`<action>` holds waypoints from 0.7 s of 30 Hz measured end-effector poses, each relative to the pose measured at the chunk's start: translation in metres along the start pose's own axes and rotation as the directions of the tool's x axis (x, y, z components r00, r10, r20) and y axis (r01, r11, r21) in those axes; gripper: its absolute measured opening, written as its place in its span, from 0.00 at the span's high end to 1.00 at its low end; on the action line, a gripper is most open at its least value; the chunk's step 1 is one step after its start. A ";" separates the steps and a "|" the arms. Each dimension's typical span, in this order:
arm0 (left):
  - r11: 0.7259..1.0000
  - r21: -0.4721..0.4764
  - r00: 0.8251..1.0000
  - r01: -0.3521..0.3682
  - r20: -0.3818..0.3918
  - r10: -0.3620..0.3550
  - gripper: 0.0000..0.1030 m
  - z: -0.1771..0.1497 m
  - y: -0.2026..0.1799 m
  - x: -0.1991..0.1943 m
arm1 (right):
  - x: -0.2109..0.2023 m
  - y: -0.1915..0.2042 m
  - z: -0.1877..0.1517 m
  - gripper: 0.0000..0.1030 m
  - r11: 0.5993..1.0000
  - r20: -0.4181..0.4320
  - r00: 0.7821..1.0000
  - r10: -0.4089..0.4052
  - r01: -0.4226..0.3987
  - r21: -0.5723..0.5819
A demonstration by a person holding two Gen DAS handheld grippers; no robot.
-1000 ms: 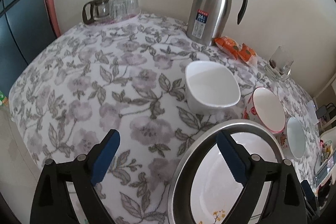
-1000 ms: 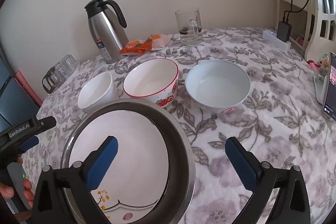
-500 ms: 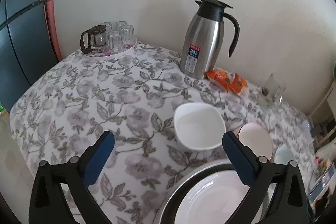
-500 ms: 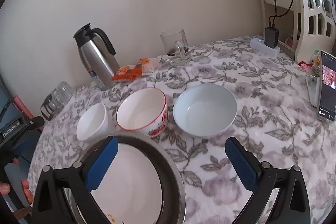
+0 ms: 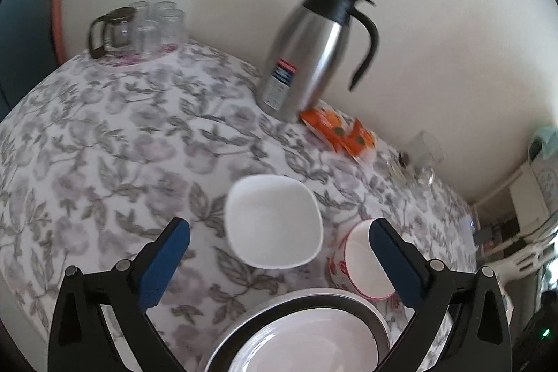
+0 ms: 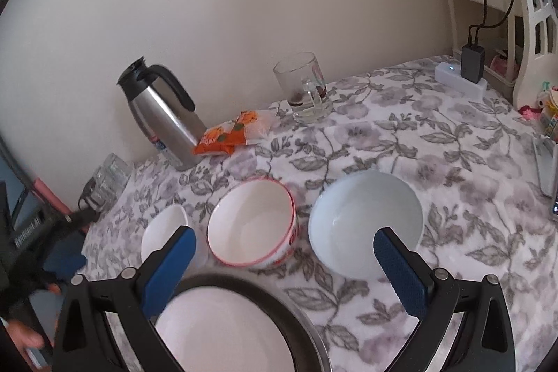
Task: Organize plates and bowls
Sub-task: 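Move both tools to the rim of the red-rimmed white bowl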
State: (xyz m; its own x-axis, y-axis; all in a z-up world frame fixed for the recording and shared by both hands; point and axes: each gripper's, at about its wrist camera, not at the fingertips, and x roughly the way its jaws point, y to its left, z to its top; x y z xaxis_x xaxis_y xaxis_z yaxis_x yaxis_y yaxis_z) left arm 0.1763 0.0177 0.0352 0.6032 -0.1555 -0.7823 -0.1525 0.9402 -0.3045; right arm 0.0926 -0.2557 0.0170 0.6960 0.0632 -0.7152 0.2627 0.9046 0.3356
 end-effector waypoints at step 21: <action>0.987 0.112 0.985 0.118 -0.138 -0.102 0.05 -0.005 -0.062 0.053 | 0.037 -0.021 0.014 0.38 0.994 -0.101 0.993 0.060 -0.050 0.101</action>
State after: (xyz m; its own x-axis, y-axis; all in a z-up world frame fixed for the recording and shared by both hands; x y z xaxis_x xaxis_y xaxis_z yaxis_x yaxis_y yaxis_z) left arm 0.2141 -0.0500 0.0101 0.5021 -0.2908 -0.8144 0.0085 0.9434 -0.3316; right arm 0.1226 -0.2782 -0.0079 0.6397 0.1600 -0.7518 0.2938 0.8530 0.4314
